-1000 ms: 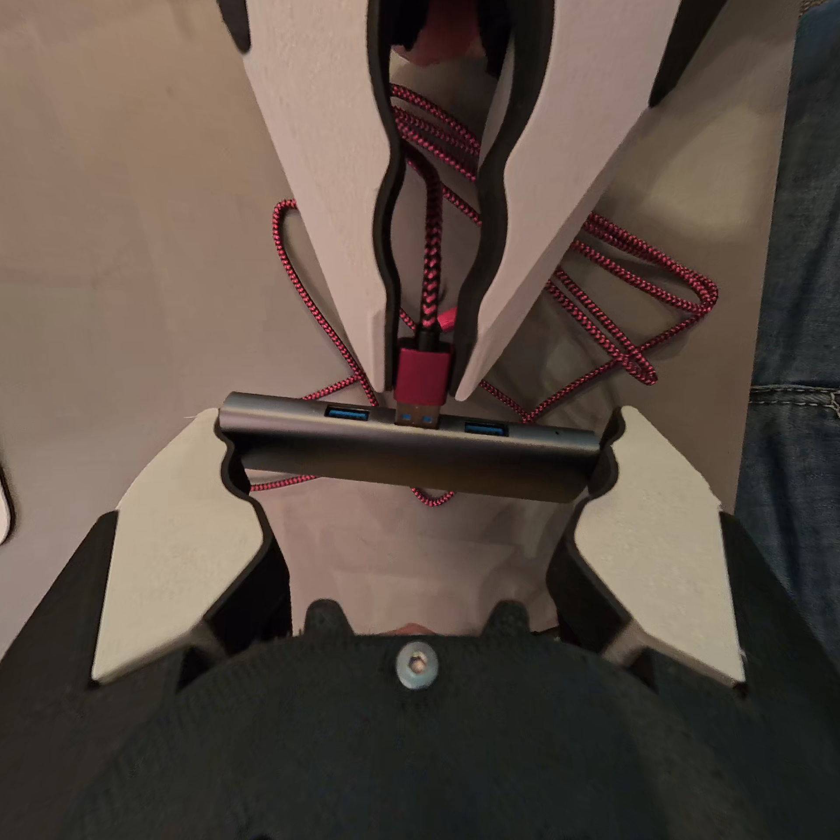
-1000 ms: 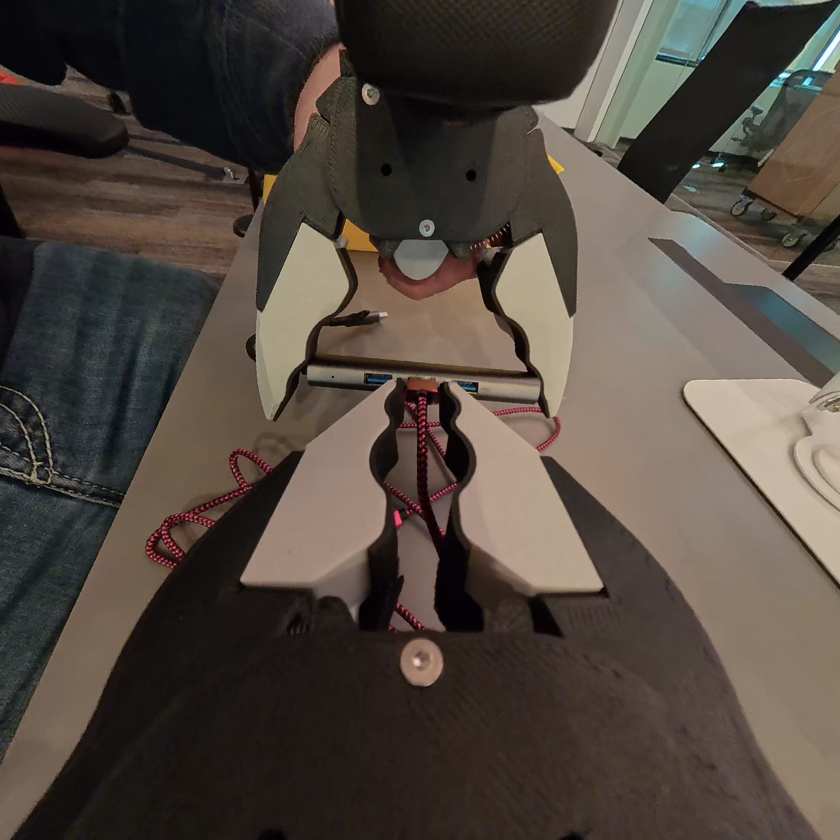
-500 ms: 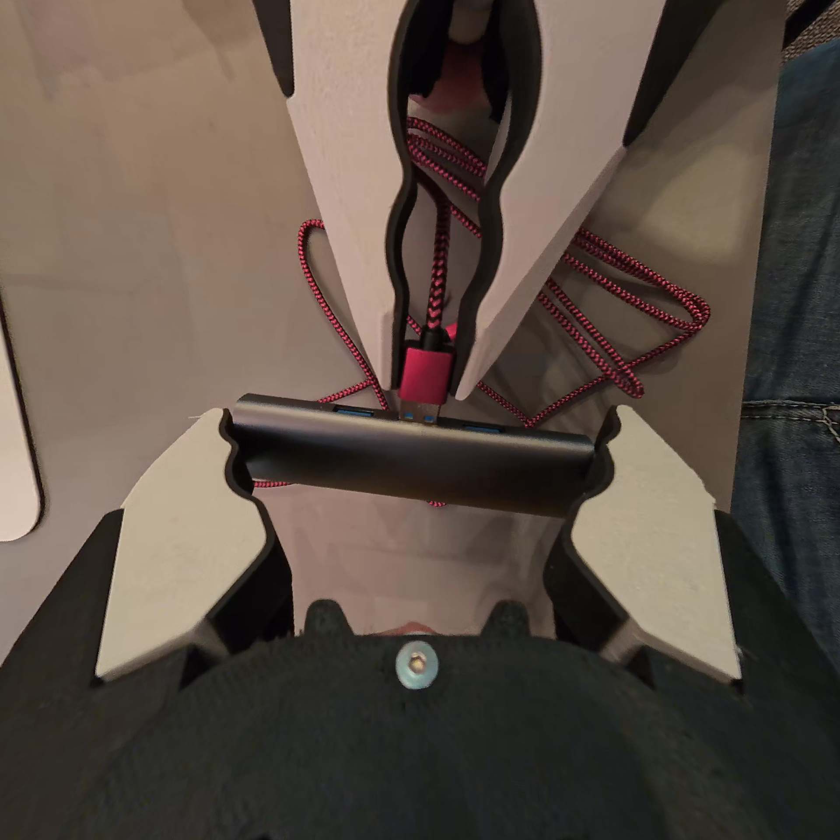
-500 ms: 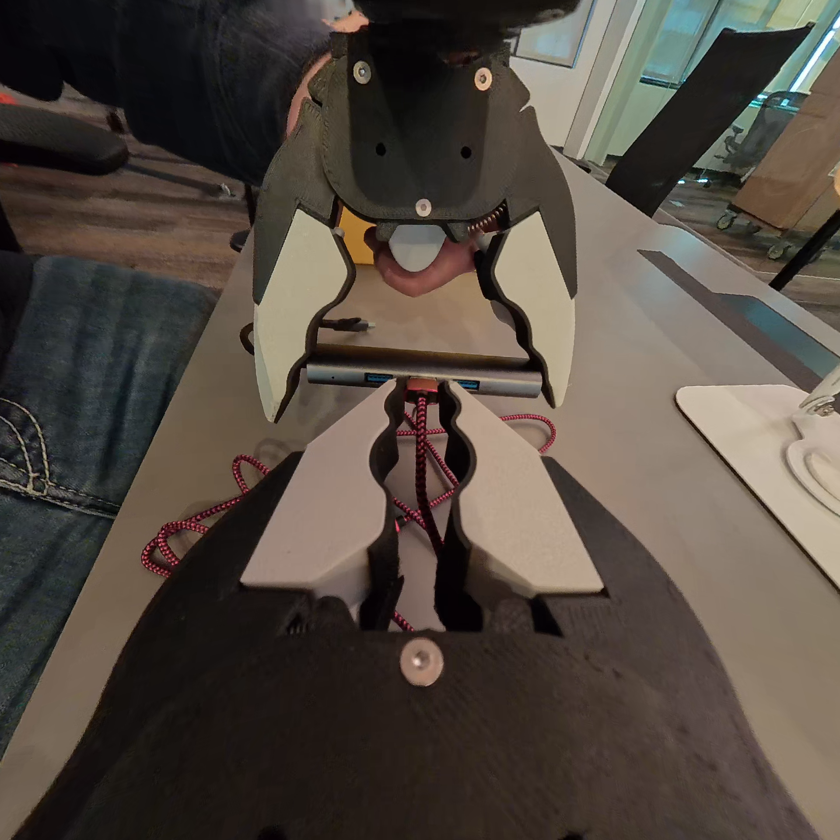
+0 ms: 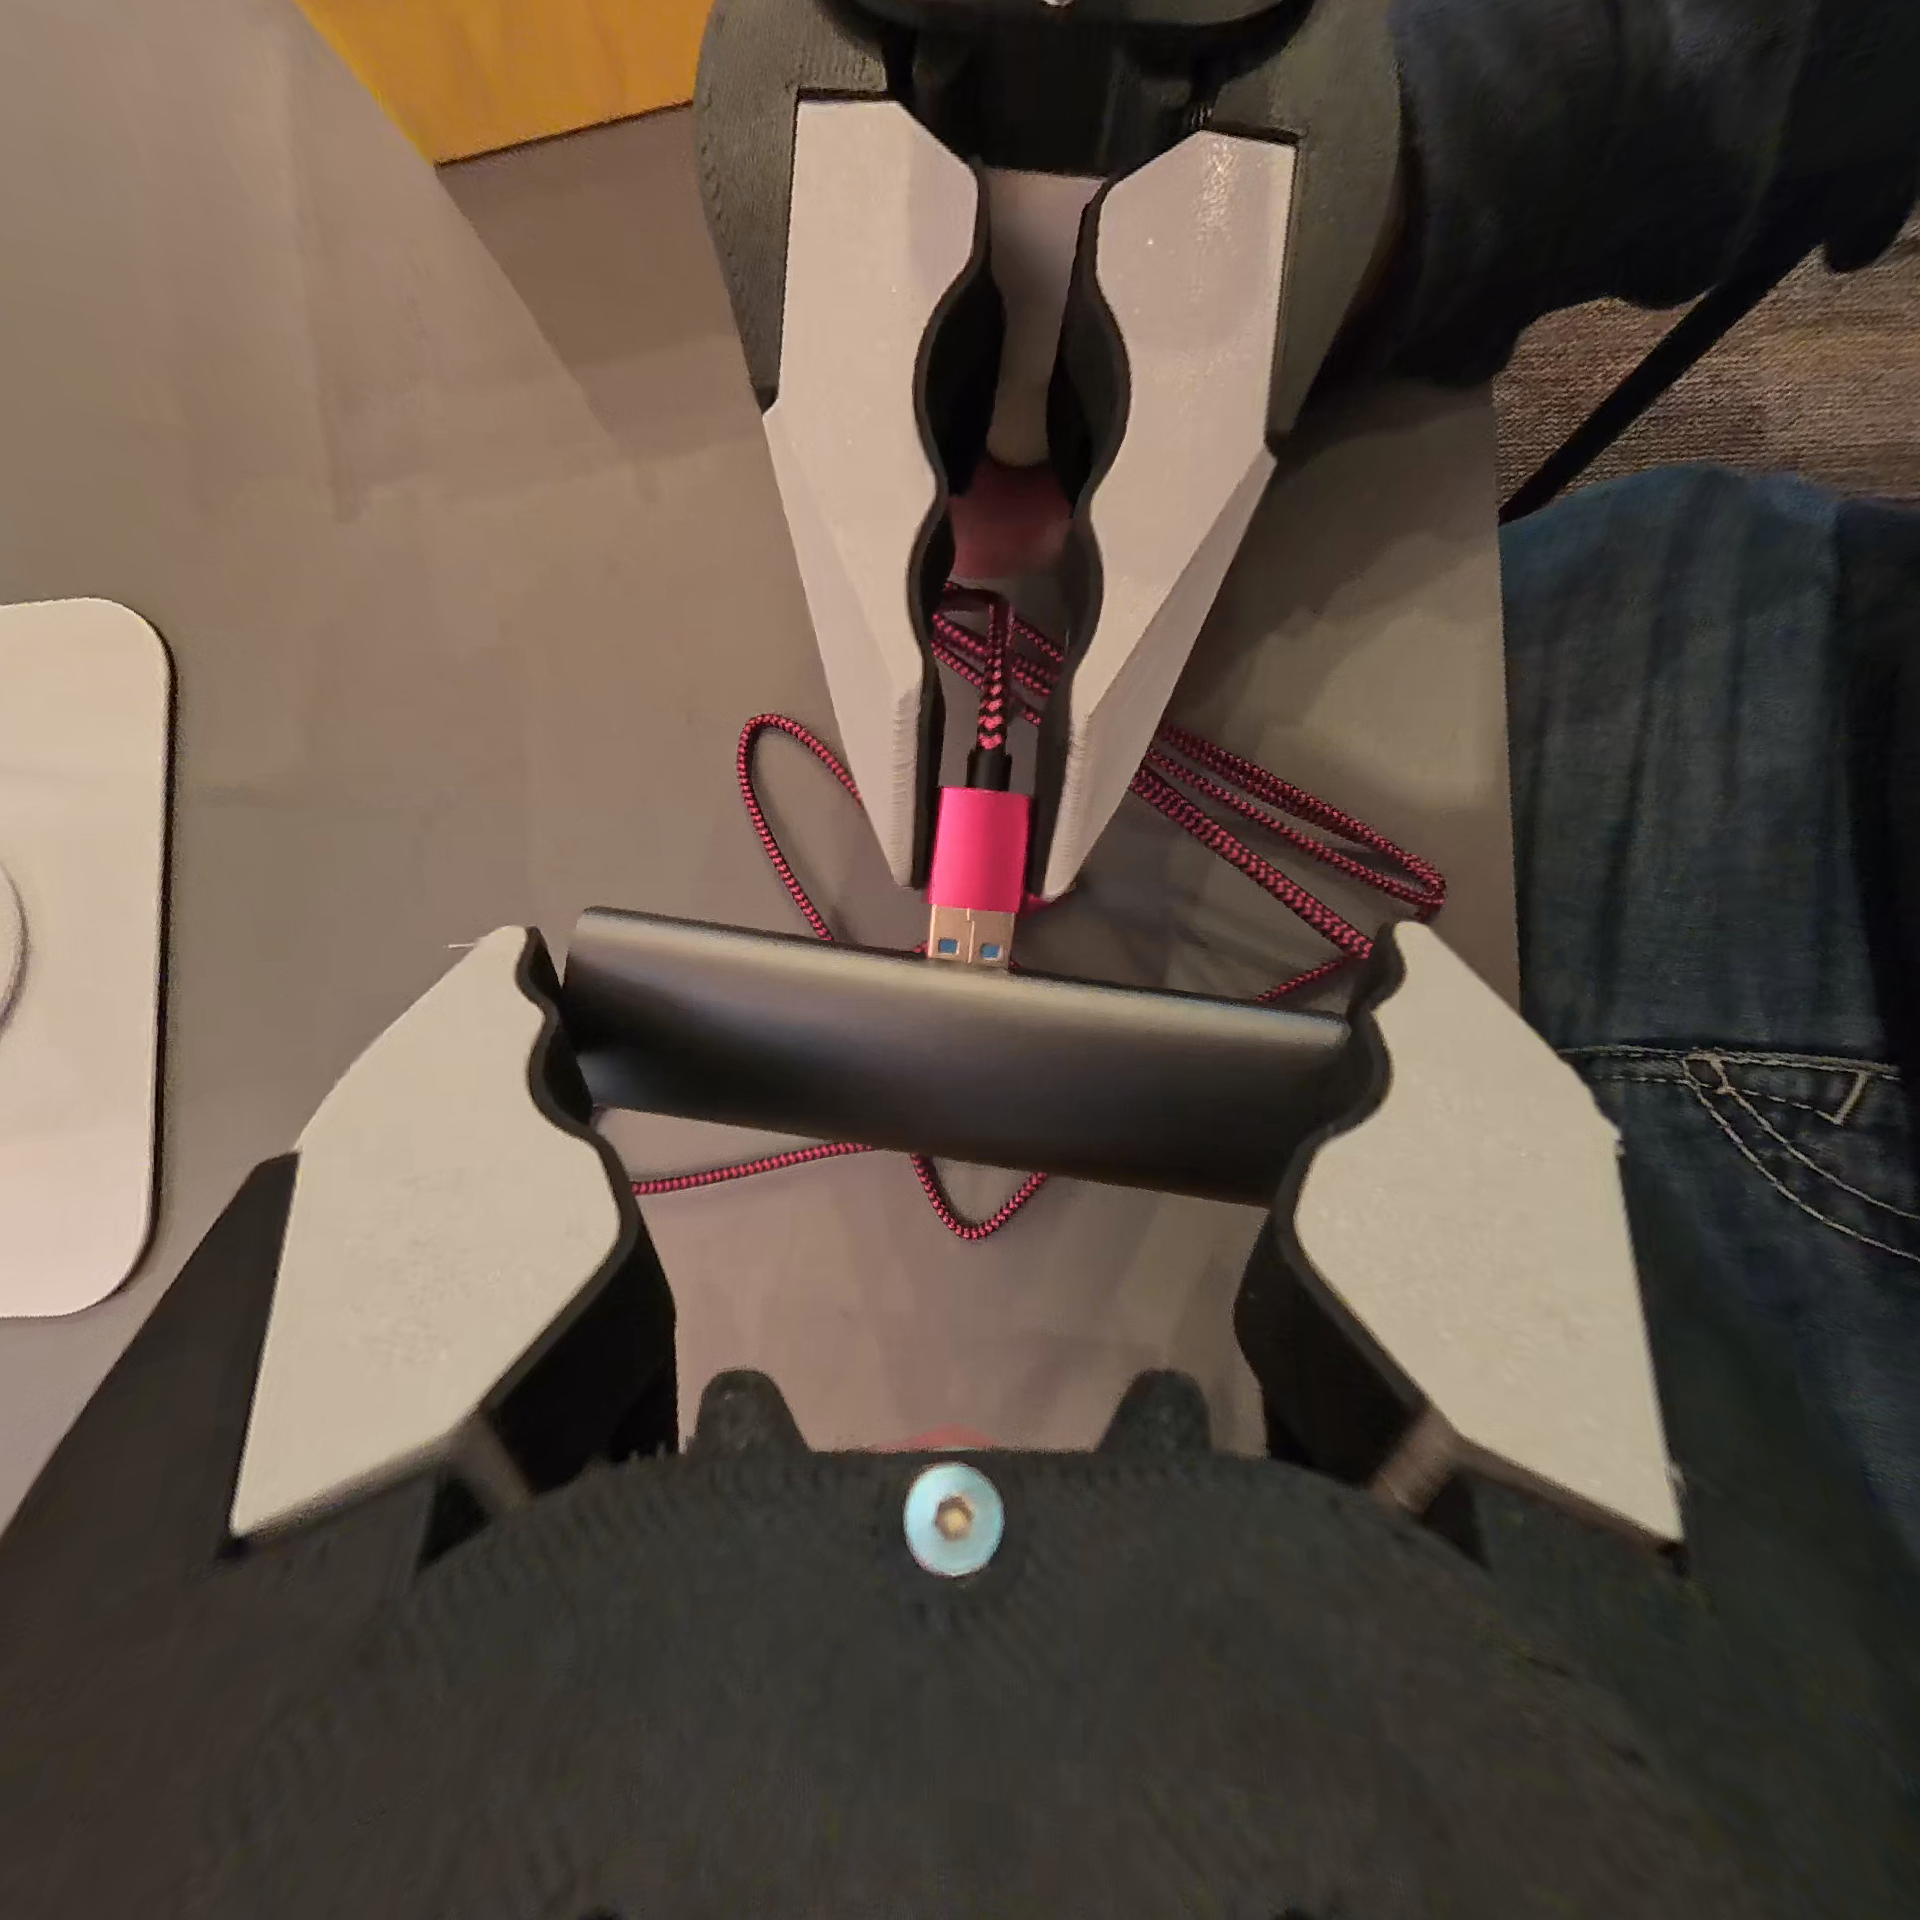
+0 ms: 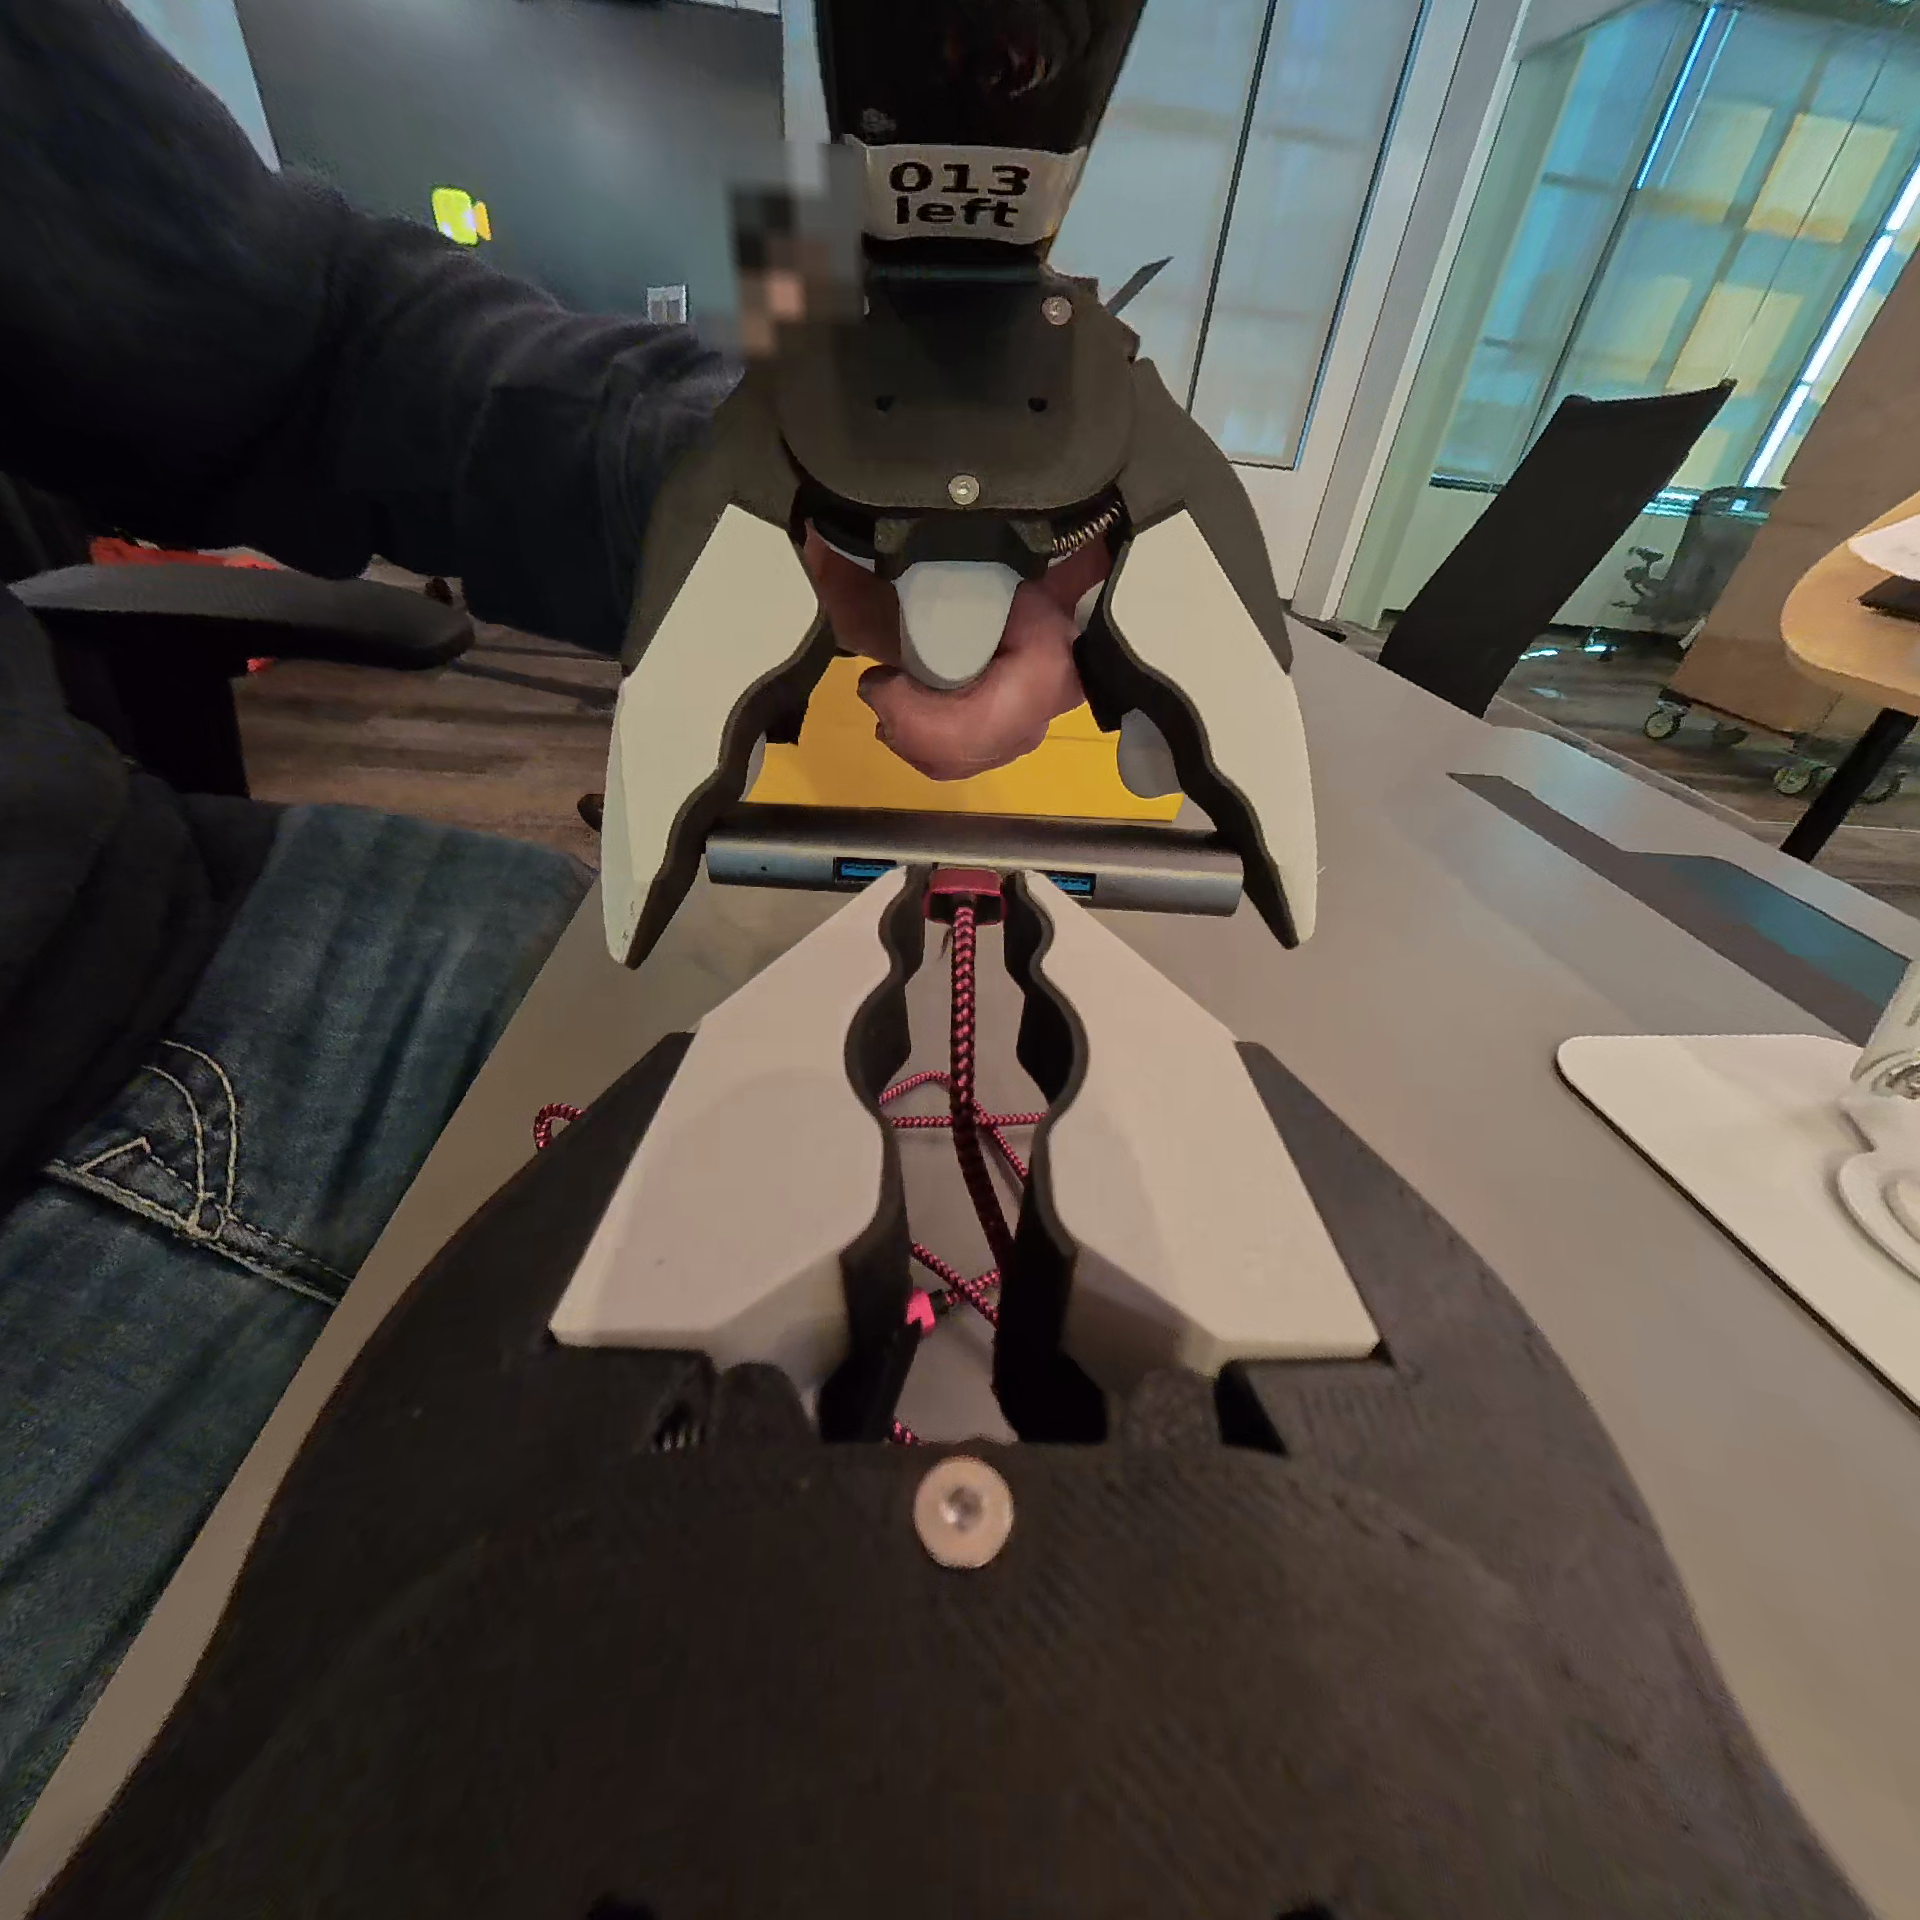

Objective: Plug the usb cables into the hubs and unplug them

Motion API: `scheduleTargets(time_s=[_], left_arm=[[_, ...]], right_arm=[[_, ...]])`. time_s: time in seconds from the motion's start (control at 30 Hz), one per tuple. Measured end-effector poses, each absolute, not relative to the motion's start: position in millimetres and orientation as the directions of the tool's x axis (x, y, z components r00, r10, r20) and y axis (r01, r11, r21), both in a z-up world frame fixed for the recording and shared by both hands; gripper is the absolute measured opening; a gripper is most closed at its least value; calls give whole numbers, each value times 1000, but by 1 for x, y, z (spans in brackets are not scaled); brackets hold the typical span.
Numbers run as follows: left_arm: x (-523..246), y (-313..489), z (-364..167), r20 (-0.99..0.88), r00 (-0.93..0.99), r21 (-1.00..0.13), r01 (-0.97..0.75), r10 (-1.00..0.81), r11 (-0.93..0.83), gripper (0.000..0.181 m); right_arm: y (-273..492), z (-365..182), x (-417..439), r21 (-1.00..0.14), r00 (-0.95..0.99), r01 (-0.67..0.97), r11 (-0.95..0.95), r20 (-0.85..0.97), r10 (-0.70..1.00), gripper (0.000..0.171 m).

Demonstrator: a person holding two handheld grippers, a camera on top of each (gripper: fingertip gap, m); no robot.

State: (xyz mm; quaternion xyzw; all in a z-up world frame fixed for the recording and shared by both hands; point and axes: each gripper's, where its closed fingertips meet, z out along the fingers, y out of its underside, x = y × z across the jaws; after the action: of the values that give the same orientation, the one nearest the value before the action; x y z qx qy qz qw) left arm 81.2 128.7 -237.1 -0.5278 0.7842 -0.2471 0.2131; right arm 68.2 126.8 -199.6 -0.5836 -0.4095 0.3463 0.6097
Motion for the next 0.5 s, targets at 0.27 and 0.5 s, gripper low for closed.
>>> scheduleTargets(time_s=[0.27,0.5], left_arm=[[63,137,-260,-163,-433,-363,-809,-887,462,146],[60,149,-284,-176,-356,-314,-863,-918,395,146]], right_arm=[[128,-204,64,-987,427,134,88,138,894,13],[133,-223,72,-973,441,228,27,128,888,13]])
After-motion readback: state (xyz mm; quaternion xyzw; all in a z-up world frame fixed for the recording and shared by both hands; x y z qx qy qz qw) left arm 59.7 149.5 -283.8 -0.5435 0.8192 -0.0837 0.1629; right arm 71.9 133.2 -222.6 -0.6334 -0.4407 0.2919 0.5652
